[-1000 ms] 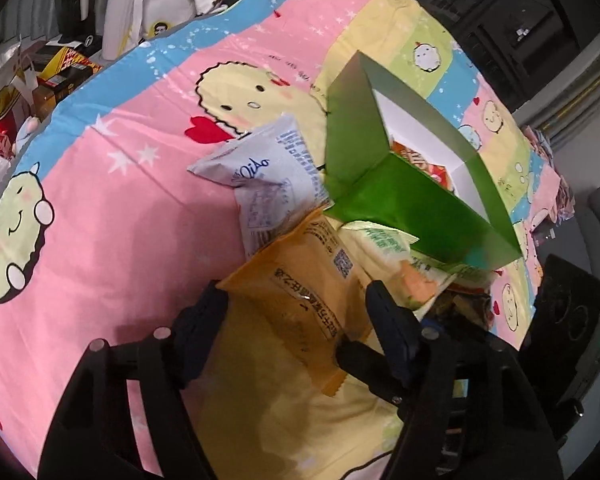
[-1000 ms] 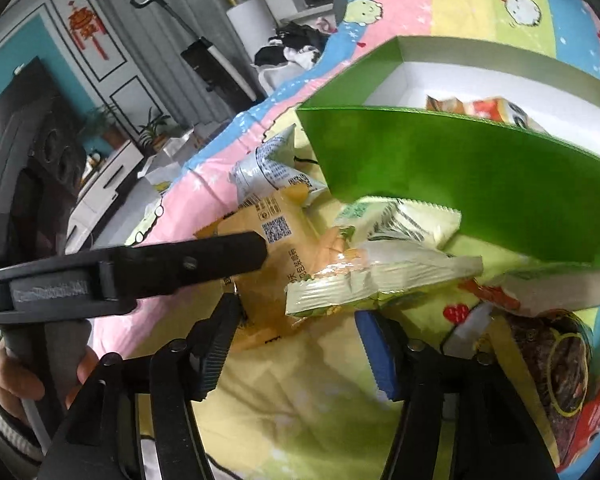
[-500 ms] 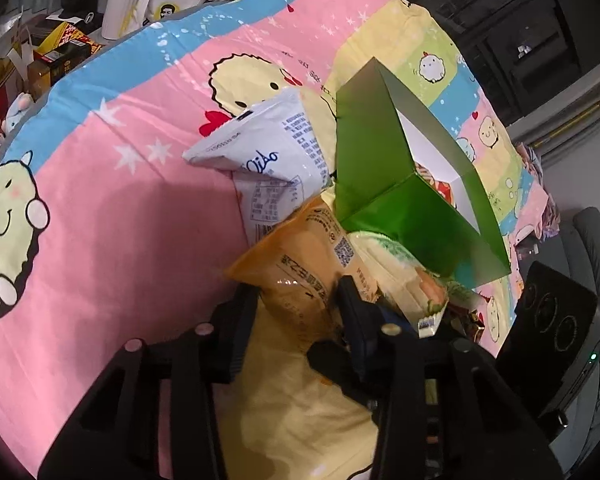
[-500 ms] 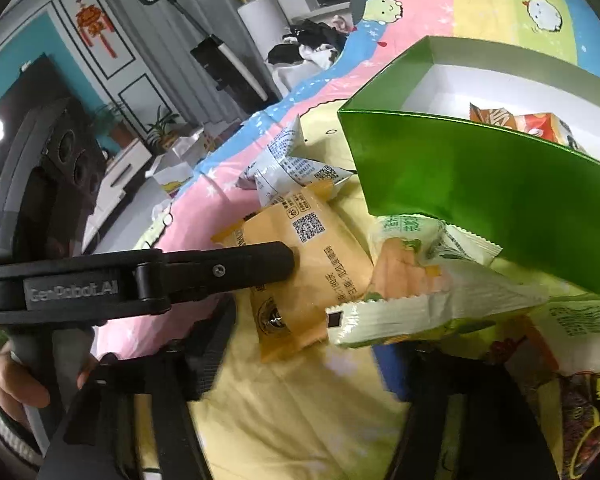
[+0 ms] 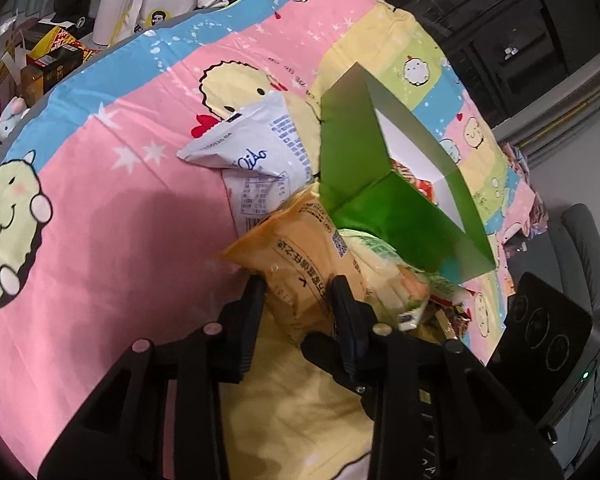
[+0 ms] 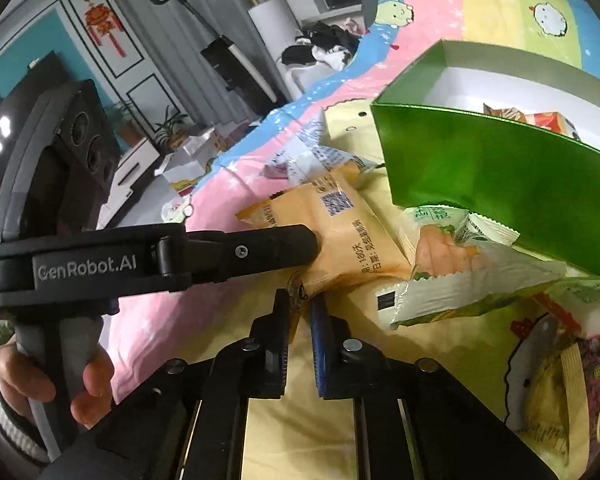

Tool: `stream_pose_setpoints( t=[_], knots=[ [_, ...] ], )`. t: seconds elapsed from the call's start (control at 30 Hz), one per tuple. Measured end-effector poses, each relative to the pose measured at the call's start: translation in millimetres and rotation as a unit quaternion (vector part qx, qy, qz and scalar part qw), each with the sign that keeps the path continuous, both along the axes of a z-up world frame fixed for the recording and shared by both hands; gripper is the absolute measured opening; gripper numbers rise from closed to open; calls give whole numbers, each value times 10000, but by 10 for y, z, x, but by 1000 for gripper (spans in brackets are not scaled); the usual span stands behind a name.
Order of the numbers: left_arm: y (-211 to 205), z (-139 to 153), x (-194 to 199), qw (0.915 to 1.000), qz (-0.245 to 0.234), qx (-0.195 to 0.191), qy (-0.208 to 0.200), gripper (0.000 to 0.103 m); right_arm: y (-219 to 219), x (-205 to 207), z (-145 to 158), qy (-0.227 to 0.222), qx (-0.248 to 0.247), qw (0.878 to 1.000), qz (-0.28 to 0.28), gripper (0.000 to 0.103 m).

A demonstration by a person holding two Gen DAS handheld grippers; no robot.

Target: Organize snacks

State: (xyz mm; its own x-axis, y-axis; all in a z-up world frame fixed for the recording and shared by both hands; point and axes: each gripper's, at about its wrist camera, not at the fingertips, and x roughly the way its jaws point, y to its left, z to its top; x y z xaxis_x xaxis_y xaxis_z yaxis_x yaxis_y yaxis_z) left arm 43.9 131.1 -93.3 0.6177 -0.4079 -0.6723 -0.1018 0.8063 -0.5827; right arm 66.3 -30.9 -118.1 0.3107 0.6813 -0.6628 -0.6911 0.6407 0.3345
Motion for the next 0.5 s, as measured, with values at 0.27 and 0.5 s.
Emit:
stream_pose_setpoints(
  t=[0.27,0.5],
  knots=[
    [-38,91,-185,9998,-144,-45,-116,15,25,-230,111,-202,4,9997,155,5],
    [-65,225,-329,9992,-195,-199,-287,12,-27,-377,255,-413,118,9989,178,4]
  ],
)
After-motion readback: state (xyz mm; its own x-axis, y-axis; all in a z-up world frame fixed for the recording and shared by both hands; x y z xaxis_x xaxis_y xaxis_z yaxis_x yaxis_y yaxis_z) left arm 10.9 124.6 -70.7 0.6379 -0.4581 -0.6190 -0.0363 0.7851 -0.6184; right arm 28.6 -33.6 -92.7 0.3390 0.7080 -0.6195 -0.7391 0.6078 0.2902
